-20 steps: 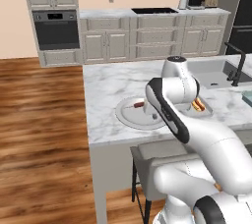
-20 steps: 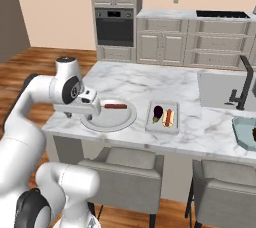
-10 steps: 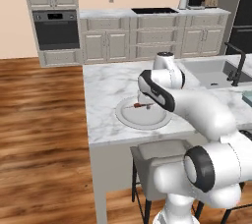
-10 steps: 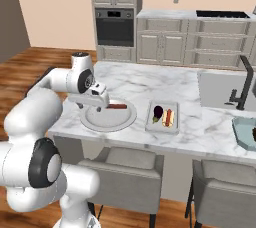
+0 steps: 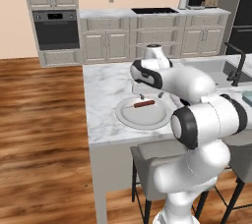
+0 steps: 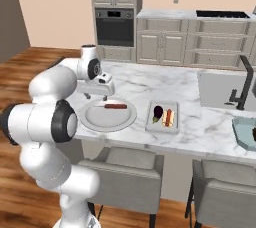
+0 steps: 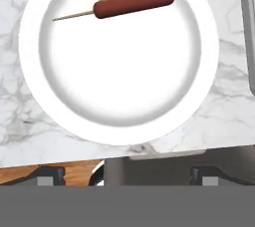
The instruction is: Place one cooked food and one vegetable from the large plate to each tupperware container.
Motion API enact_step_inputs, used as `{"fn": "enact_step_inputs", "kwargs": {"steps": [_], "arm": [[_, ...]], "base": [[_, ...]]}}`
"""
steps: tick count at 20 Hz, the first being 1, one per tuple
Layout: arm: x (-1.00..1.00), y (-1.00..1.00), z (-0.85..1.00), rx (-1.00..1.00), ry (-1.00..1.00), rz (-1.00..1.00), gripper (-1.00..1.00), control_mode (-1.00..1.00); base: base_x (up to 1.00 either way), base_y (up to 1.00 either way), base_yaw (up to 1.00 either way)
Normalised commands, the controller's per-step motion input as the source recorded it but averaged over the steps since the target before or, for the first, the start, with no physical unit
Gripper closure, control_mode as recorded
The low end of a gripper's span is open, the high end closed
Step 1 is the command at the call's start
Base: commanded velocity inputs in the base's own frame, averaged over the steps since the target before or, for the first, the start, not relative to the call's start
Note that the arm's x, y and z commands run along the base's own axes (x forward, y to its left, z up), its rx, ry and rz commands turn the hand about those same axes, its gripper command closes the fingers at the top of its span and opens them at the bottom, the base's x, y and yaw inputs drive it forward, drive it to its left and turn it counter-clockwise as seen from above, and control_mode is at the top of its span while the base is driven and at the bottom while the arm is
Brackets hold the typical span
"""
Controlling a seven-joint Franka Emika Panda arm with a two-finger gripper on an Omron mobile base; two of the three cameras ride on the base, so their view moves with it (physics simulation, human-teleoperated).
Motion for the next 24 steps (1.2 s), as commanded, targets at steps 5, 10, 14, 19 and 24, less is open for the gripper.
{"fn": "enact_step_inputs", "kwargs": {"steps": [5, 10, 14, 19, 24], "arm": [[0.48, 0.00, -0.14, 0.00, 0.03, 0.33, -1.00, -1.00], [0.31, 0.00, -0.20, 0.00, 0.18, 0.14, -1.00, -1.00], [0.21, 0.05, -0.35, 0.01, 0.23, -0.39, -1.00, -1.00], [0.21, 0.00, -0.23, 0.07, 0.11, -0.60, -1.00, -1.00], [0.39, 0.00, -0.29, 0.01, 0.14, -0.68, -1.00, -1.00]], "base": [[0.00, 0.00, 0.00], [0.00, 0.00, 0.00], [0.00, 0.00, 0.00], [0.00, 0.00, 0.00], [0.00, 0.00, 0.00]]}}
